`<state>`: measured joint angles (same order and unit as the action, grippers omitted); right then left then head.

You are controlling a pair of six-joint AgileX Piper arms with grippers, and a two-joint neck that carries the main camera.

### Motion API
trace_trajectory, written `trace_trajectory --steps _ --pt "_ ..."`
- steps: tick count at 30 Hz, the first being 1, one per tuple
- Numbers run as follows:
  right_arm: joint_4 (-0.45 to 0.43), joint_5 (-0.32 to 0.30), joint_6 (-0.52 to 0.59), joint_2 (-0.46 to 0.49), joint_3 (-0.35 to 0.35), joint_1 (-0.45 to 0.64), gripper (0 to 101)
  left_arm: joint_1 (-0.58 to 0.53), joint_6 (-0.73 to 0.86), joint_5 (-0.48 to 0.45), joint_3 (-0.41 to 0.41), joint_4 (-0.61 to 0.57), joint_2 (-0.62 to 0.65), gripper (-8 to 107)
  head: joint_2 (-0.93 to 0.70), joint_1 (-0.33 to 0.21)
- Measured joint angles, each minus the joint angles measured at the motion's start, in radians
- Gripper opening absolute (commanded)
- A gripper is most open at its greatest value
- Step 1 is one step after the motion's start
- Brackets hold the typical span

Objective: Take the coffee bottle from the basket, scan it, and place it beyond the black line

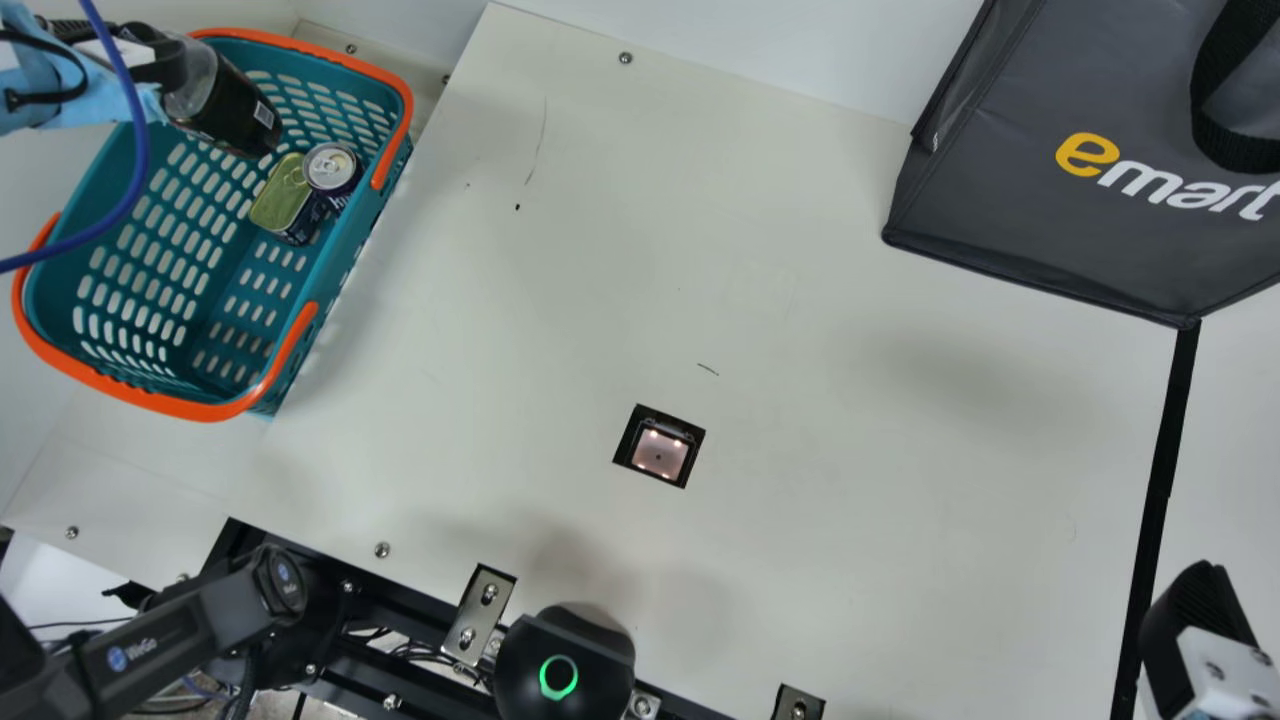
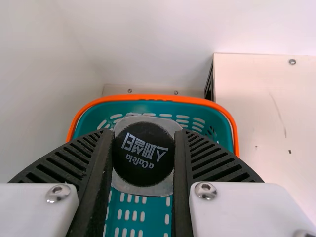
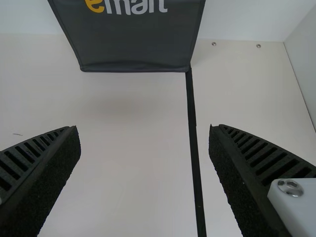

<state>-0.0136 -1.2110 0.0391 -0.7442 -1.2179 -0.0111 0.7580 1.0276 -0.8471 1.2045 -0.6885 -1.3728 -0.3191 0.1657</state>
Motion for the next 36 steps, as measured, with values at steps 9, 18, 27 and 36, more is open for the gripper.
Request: trace_trajectory --steps 9,18,27,36 --pt "0.0 0.0 0.0 0.0 0.0 0.0 91 -0.045 -0.009 -0.018 0.008 0.002 0.035 10 0.0 0.0" --pt "0.0 0.0 0.0 0.0 0.0 0.0 91 -0.12 -0.035 -0.019 -0.007 0.015 0.081 10 0.0 -0.002" --pt "0.0 0.0 0.0 0.0 0.0 0.0 91 -0.214 -0.081 -0.01 -0.026 0.038 0.118 10 0.0 -0.002" --pt "0.0 0.0 0.0 0.0 0.0 0.0 91 -0.345 -0.152 0.011 -0.052 0.081 0.154 10 0.0 0.0"
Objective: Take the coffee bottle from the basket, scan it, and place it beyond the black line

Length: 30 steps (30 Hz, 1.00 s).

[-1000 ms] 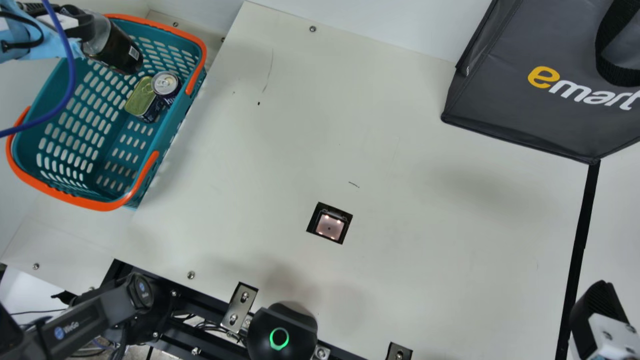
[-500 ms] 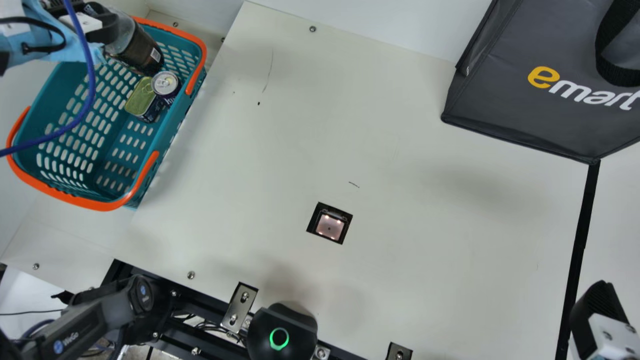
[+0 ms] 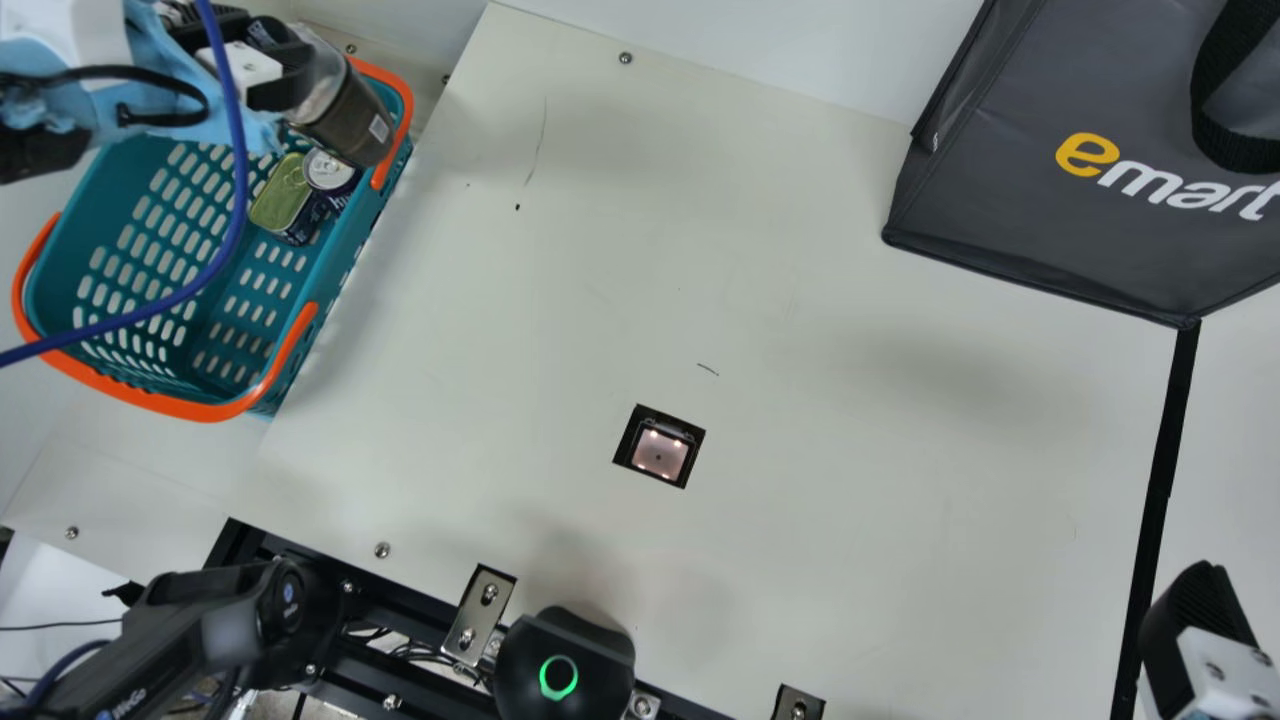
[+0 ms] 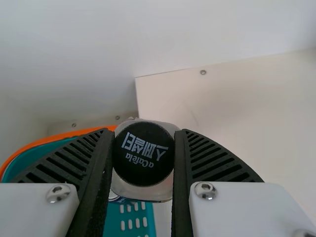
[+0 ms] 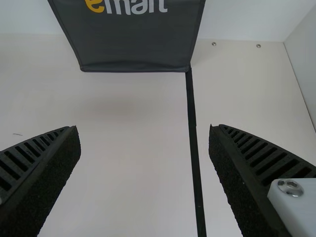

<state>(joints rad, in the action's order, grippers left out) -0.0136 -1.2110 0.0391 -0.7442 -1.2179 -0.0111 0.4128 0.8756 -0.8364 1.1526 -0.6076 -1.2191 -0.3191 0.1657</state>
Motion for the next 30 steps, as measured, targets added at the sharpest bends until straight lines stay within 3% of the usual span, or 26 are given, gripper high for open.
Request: trace_trajectory --steps 30 --pt "0.0 0.0 0.0 0.0 0.0 0.0 91 -0.421 -0.128 0.099 -0.15 0.093 0.056 10 0.0 0.0"
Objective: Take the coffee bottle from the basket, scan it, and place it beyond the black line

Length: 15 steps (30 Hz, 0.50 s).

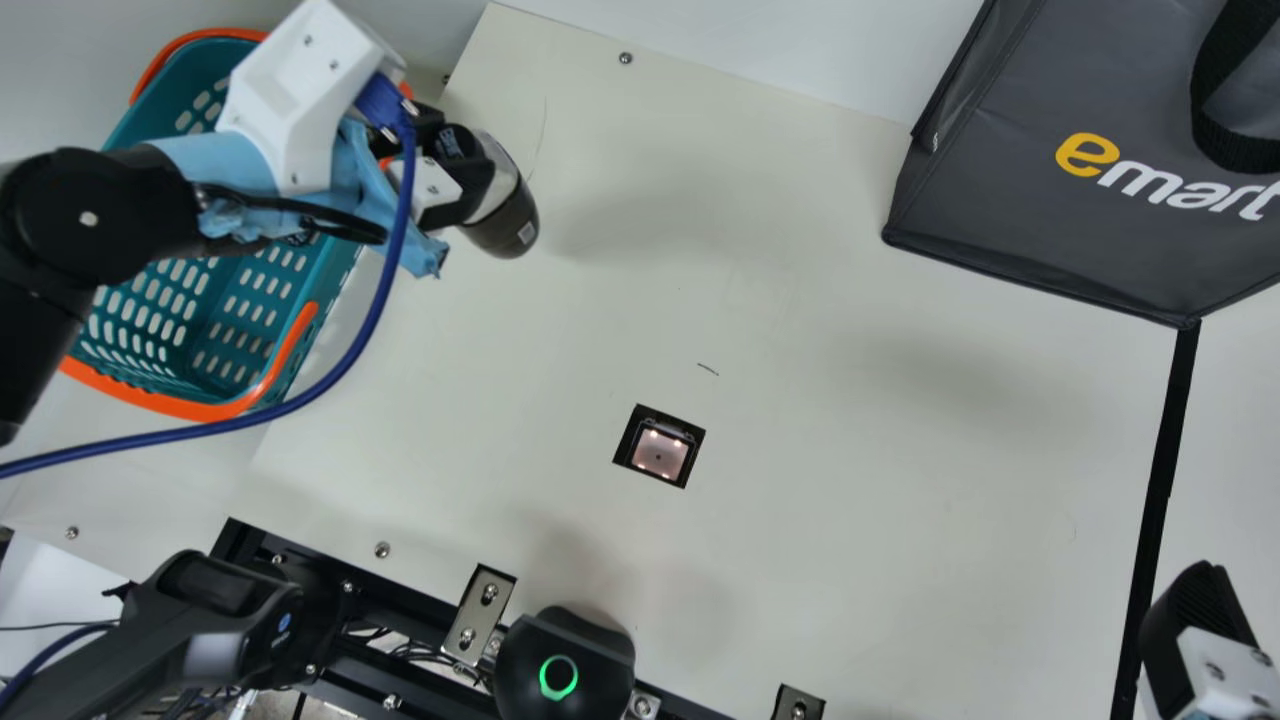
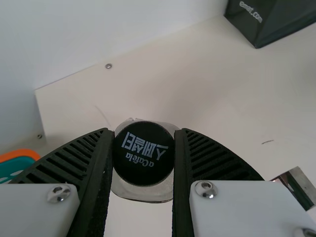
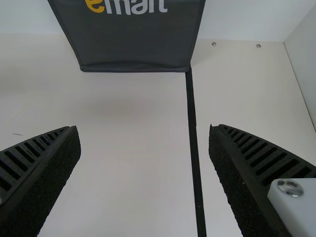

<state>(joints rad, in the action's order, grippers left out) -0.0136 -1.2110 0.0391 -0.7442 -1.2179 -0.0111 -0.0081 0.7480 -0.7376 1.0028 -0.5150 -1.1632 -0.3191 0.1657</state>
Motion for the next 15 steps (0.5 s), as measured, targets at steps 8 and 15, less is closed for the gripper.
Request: trace_trajectory --steps 8,15 --pt "0.0 0.0 0.0 0.0 0.0 0.0 91 -0.119 -0.059 0.038 -0.021 0.024 -0.018 10 0.0 0.0" --pt "0.0 0.0 0.0 0.0 0.0 0.0 91 -0.214 -0.114 0.065 -0.023 0.052 -0.037 10 0.0 -0.002"
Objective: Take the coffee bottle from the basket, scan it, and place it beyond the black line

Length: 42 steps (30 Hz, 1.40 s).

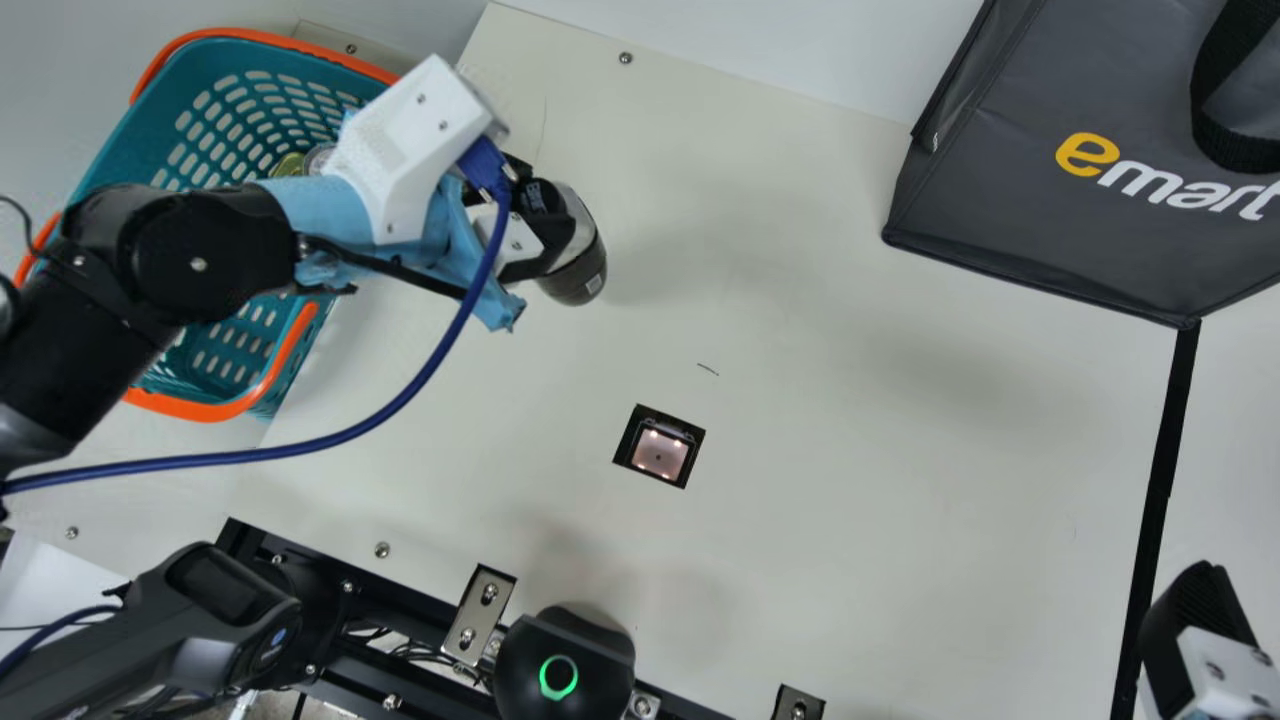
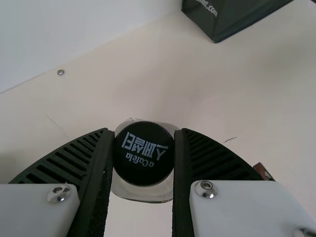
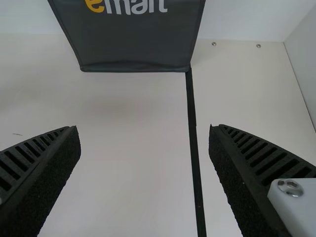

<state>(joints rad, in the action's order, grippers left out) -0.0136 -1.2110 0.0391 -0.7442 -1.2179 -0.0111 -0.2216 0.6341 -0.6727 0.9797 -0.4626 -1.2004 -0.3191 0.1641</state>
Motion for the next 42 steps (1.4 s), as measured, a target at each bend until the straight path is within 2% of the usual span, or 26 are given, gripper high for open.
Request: trace_trajectory --steps 9,42 --pt "0.0 0.0 0.0 0.0 0.0 0.0 91 -0.071 -0.044 0.013 0.0 0.012 -0.018 10 0.0 0.002" --pt "0.0 0.0 0.0 0.0 0.0 0.0 91 -0.186 -0.091 0.04 -0.035 0.019 -0.042 10 0.0 0.002"
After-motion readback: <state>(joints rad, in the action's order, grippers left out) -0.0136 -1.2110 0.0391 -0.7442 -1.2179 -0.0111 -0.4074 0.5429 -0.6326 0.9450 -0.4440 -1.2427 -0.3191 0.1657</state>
